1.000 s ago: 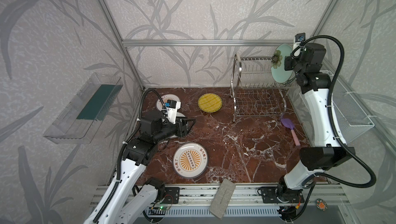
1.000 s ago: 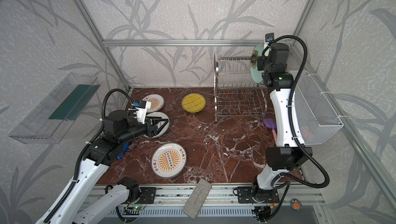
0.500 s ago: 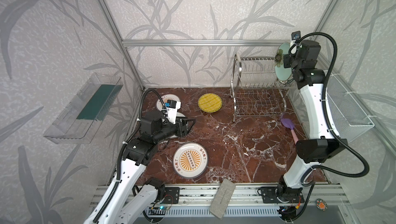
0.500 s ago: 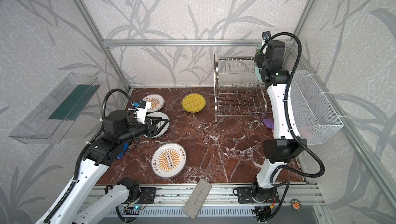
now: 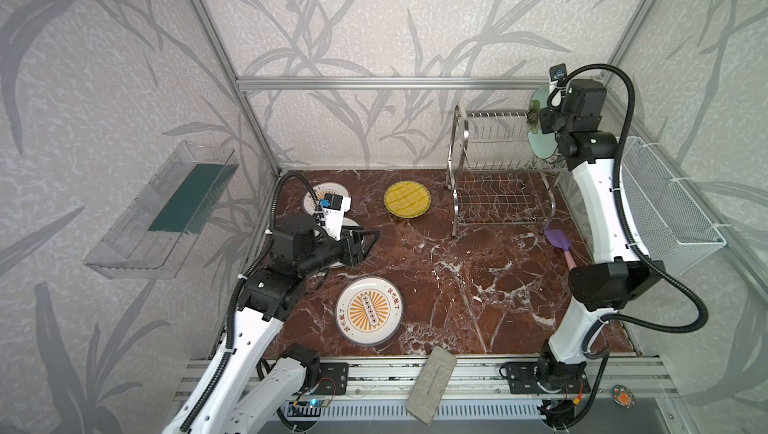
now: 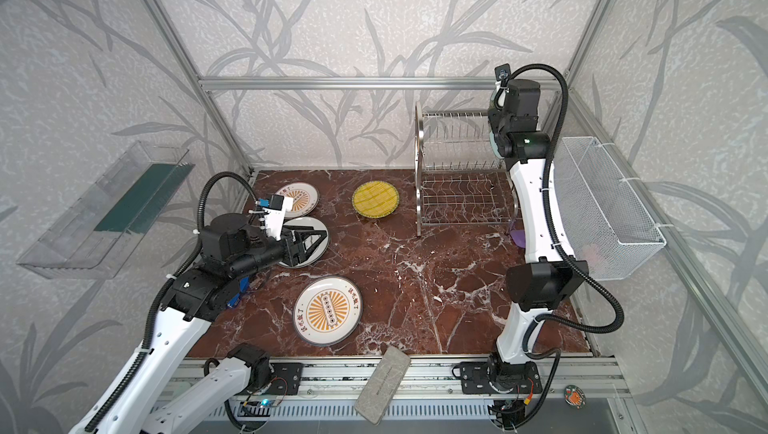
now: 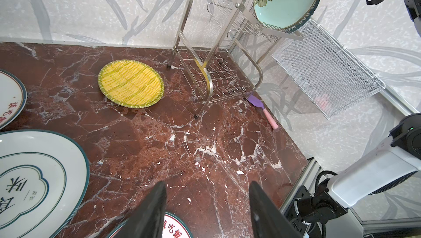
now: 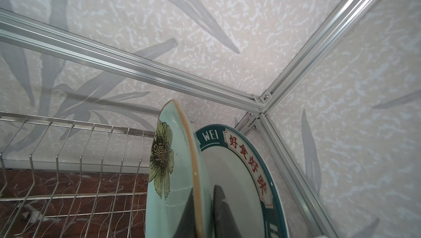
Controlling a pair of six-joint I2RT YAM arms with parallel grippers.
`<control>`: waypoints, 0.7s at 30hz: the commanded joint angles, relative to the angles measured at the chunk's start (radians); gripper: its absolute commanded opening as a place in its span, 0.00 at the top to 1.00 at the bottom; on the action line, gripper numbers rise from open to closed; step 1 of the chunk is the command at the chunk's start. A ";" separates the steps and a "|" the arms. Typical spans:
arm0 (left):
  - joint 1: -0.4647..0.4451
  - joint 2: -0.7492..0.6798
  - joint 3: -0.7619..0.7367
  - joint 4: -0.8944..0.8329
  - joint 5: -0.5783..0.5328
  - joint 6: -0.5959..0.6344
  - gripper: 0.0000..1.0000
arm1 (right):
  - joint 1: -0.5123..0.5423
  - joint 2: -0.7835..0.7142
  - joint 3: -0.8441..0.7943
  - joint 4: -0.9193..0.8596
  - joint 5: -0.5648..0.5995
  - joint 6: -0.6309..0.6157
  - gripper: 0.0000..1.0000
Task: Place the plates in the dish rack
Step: 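Lower the sunflower plate into the rack slots with the right gripper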
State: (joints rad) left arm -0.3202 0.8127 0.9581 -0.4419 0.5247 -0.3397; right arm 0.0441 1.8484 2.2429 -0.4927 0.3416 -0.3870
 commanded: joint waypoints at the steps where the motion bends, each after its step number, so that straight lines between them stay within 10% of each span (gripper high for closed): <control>1: 0.001 -0.012 -0.010 -0.002 0.001 0.021 0.44 | 0.003 -0.031 0.031 0.162 0.035 -0.022 1.00; 21: 0.003 -0.012 -0.009 -0.003 0.004 0.021 0.44 | 0.004 -0.074 -0.114 0.227 0.048 -0.039 1.00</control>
State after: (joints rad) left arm -0.3199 0.8127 0.9581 -0.4423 0.5247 -0.3397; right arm 0.0441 1.8313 2.1338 -0.3923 0.3714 -0.4217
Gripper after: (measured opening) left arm 0.565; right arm 0.115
